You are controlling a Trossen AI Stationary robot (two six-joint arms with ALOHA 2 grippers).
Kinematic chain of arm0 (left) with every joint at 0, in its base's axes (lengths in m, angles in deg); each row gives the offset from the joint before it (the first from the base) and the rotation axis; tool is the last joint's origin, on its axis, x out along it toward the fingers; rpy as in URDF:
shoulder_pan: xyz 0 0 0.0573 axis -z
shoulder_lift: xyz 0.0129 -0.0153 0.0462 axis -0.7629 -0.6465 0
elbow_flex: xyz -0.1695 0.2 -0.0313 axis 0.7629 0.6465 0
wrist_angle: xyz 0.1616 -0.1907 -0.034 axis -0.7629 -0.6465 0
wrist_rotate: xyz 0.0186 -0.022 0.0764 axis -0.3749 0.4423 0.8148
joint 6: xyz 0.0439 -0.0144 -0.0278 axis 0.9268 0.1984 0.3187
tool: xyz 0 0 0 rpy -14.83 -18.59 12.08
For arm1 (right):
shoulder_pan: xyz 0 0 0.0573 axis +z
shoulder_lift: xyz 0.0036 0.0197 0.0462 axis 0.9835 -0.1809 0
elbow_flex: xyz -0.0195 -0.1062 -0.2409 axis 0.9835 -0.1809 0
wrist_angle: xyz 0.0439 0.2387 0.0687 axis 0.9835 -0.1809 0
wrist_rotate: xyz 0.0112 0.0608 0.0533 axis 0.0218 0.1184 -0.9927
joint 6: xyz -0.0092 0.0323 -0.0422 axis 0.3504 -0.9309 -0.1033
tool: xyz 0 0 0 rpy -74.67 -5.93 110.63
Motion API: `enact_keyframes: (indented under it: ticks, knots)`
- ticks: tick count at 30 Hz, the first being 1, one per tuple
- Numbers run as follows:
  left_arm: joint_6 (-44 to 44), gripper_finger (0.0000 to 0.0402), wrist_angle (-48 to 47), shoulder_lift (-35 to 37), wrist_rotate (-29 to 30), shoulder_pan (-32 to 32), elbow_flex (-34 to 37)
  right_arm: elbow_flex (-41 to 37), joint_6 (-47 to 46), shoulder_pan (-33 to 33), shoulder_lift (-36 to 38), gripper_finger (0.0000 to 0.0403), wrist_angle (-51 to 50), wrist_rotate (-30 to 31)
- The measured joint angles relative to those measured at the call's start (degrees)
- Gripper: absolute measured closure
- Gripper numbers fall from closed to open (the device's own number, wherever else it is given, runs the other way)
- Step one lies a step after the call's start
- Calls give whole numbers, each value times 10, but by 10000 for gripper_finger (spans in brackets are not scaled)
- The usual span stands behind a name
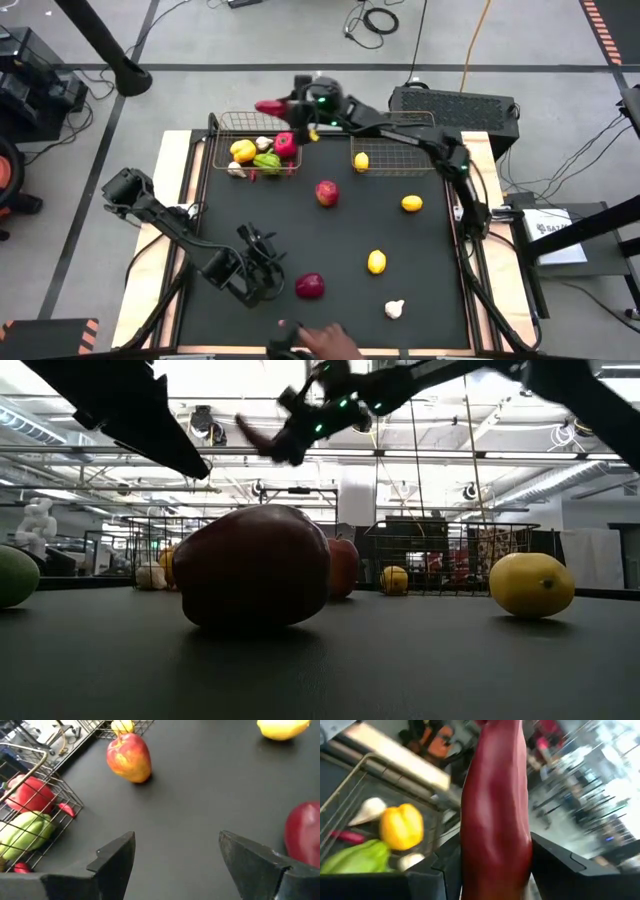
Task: Sort produce into baskets
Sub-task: Put the red chili pepper into the left wire basket
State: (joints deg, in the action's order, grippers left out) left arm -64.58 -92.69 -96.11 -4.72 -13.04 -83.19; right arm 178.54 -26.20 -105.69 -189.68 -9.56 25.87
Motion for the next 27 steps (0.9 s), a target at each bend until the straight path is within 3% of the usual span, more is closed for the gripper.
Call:
enact_keyframes:
  ticks: [5, 21, 27]
  knots:
    - [-7, 107, -24, 1, -42, 7, 0, 67, -28, 4, -69, 215, -70, -27]
    - [-19, 107, -55, 2, -53, 27, -1, 70, -98, 14, -109, 214, -73, -58]
    - [-16, 107, -56, 2, -52, 27, -1, 70, -101, 11, -130, 191, -105, -59]
